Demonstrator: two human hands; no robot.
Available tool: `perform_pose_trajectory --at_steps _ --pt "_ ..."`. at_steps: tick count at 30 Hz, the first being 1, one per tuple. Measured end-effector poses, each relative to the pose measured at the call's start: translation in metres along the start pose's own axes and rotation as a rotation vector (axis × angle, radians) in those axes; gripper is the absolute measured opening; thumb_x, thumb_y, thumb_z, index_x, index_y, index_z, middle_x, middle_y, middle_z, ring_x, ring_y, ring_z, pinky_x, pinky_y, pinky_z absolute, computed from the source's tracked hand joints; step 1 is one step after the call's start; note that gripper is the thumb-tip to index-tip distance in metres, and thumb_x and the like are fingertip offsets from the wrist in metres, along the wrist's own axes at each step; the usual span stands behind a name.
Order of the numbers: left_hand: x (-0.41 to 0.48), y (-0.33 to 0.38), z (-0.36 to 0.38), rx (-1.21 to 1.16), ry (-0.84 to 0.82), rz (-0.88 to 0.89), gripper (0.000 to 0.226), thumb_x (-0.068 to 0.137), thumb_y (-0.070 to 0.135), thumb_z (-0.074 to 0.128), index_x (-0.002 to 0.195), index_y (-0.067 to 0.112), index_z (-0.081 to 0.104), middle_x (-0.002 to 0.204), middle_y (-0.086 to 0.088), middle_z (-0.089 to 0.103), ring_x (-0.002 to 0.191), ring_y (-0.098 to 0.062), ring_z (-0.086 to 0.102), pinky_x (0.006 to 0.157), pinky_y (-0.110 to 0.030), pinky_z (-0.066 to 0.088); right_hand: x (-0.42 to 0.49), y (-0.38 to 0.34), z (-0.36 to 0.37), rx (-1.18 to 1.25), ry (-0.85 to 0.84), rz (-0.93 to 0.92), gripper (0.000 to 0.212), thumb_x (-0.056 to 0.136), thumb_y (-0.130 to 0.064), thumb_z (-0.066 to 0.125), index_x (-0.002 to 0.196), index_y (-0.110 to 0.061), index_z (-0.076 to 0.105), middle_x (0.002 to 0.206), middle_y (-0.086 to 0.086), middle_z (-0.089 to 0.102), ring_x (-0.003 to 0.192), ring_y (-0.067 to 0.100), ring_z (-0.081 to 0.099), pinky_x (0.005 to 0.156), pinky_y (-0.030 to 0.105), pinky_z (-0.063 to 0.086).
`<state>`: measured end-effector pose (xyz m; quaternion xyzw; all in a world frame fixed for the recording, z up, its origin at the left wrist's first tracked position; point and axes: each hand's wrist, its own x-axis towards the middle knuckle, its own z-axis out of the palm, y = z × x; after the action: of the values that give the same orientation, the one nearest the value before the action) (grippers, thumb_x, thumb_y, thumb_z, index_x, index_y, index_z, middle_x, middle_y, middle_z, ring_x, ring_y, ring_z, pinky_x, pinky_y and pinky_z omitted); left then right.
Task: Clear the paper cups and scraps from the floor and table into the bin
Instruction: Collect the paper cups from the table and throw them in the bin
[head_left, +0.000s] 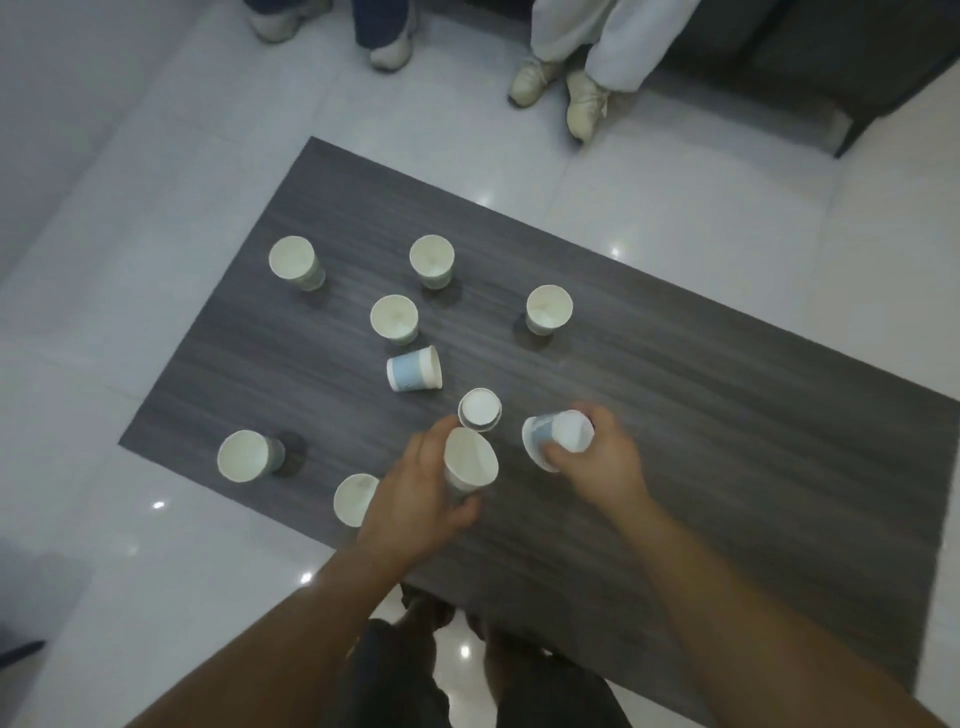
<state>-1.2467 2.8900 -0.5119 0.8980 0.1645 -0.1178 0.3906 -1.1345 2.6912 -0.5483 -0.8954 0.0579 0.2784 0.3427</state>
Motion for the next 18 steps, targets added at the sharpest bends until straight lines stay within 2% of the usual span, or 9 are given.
perform_pose_trajectory --at_steps 3,7,8,10,12,13,16,18 --pt "-0.011 0.034 -0.021 0.019 -0.033 0.041 0.084 0.070 0.038 0.074 0.139 0.036 0.026 0.131 0.006 0.044 0.111 -0.018 0.053 0.088 -0.037 0.049 -0.035 -0.013 -0.032 -0.008 0.019 -0.071 0.071 0.079 -0.034 0.074 0.143 -0.031 0.043 0.130 0.003 0.048 0.121 0.021 0.049 0.090 0.021 0.032" --pt "-0.022 0.076 -0.044 0.018 -0.026 0.165 0.078 0.068 0.034 0.074 0.135 0.032 0.035 0.127 0.007 0.048 0.114 -0.014 0.050 0.085 -0.025 0.040 -0.086 -0.031 -0.065 0.060 0.091 -0.052 0.088 0.075 -0.034 0.078 0.148 -0.019 0.030 0.142 0.002 0.042 0.129 0.021 0.044 0.099 0.026 0.035" --pt "-0.024 0.084 -0.050 0.029 -0.029 0.205 0.077 0.067 0.033 0.074 0.134 0.030 0.037 0.124 0.005 0.051 0.114 -0.014 0.050 0.085 -0.023 0.038 -0.100 -0.033 -0.072 0.081 0.131 -0.030 0.085 0.074 -0.033 0.079 0.143 -0.017 0.033 0.140 0.001 0.045 0.127 0.021 0.047 0.096 0.026 0.037" --pt "-0.029 0.099 -0.062 0.047 -0.050 0.292 0.077 0.068 0.032 0.075 0.135 0.027 0.038 0.120 0.002 0.053 0.113 -0.016 0.049 0.086 -0.023 0.037 -0.130 -0.035 -0.083 0.088 0.212 0.008 0.068 0.071 -0.035 0.080 0.124 -0.023 0.039 0.119 -0.005 0.054 0.111 0.020 0.055 0.083 0.025 0.039" --pt "-0.035 0.110 -0.071 0.064 -0.065 0.391 0.078 0.069 0.031 0.076 0.138 0.024 0.039 0.124 0.001 0.053 0.116 -0.017 0.047 0.092 -0.023 0.036 -0.164 -0.035 -0.090 0.076 0.277 0.034 0.057 0.069 -0.038 0.080 0.108 -0.027 0.040 0.101 -0.010 0.053 0.099 0.019 0.057 0.074 0.025 0.037" --pt "-0.039 0.114 -0.075 0.079 -0.078 0.441 0.080 0.070 0.031 0.076 0.139 0.022 0.038 0.129 0.001 0.052 0.119 -0.018 0.046 0.096 -0.025 0.035 -0.182 -0.034 -0.092 0.070 0.300 0.042 0.056 0.068 -0.039 0.081 0.107 -0.027 0.042 0.099 -0.012 0.053 0.098 0.018 0.057 0.074 0.025 0.037" --pt "-0.052 0.130 -0.081 0.140 -0.168 0.575 0.084 0.072 0.037 0.075 0.144 0.021 0.032 0.140 0.002 0.046 0.128 -0.017 0.041 0.104 -0.029 0.033 -0.234 -0.029 -0.091 0.023 0.365 0.039 0.063 0.072 -0.047 0.078 0.126 -0.026 0.053 0.114 -0.008 0.054 0.109 0.014 0.054 0.085 0.026 0.040" --pt "-0.062 0.145 -0.078 0.168 -0.225 0.657 0.086 0.072 0.038 0.075 0.145 0.020 0.032 0.140 0.001 0.047 0.127 -0.018 0.043 0.103 -0.027 0.032 -0.266 -0.022 -0.088 0.012 0.414 0.059 0.072 0.077 -0.051 0.072 0.140 -0.032 0.046 0.123 -0.005 0.050 0.115 0.015 0.052 0.094 0.027 0.040"
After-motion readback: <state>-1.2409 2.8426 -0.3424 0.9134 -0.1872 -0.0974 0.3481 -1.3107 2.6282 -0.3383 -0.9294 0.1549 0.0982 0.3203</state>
